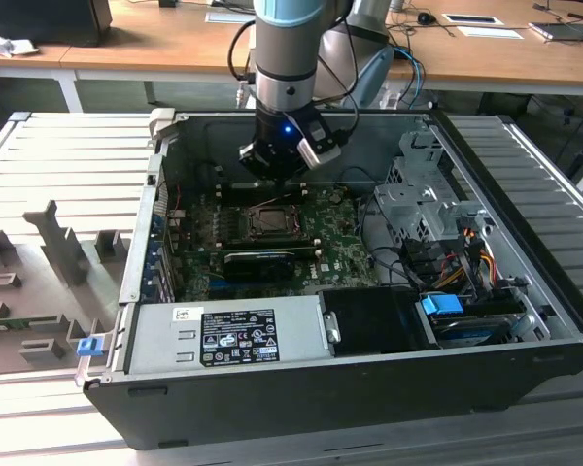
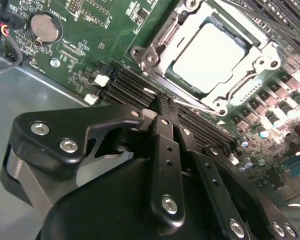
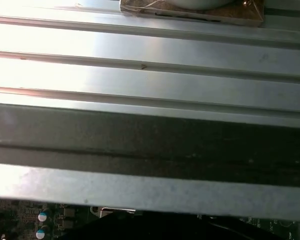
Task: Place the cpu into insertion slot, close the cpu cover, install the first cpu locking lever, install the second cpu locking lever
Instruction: 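Install the first cpu locking lever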
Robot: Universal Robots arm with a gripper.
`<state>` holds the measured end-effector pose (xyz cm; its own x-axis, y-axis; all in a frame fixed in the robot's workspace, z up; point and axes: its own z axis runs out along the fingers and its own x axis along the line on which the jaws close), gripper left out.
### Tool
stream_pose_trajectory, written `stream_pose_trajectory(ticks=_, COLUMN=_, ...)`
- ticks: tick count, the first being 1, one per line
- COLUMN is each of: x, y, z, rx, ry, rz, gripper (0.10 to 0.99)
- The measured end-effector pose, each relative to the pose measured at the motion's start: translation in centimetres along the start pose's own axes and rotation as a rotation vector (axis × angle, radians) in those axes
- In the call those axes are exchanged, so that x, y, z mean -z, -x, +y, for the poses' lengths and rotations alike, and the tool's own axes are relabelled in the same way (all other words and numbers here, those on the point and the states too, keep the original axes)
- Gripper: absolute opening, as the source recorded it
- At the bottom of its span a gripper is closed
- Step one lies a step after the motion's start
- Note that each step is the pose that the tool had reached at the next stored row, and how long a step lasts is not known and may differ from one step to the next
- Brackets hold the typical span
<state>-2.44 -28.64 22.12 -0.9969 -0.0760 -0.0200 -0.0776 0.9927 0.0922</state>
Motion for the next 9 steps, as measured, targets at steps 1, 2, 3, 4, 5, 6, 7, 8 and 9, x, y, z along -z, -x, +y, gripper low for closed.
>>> stream_pose_trajectory(ticks=1, x=-0.07, y=0.10, z=-0.02, rx=0.000, ry=0.000, rz=0.0000, gripper=0.106)
stream_pose_trajectory(ticks=2, x=-0.16, y=0.24, z=-0.03, rx=0.000, ry=0.000, rz=0.0000, gripper=0.106)
stream_pose_trajectory(ticks=3, x=-0.26, y=0.33, z=-0.05, rx=0.000, ry=0.000, rz=0.0000, gripper=0.106)
stream_pose_trajectory(ticks=4, x=-0.34, y=0.35, z=-0.06, rx=0.000, ry=0.000, rz=-0.0001, gripper=0.106)
stream_pose_trajectory(ticks=5, x=-0.43, y=0.34, z=-0.07, rx=0.000, ry=0.000, rz=0.0000, gripper=0.106)
stream_pose_trajectory(ticks=6, x=-0.61, y=0.34, z=-0.09, rx=0.000, ry=0.000, rz=0.0000, gripper=0.106)
stream_pose_trajectory(ticks=7, x=-0.84, y=0.35, z=-0.11, rx=0.000, ry=0.000, rz=0.0001, gripper=0.106)
stream_pose_trajectory(ticks=8, x=-1.03, y=0.36, z=-0.13, rx=0.000, ry=0.000, rz=0.0000, gripper=0.106)
stream_pose_trajectory(ticks=9, x=-1.22, y=0.38, z=-0.15, rx=0.000, ry=0.000, rz=0.0001, gripper=0.106)
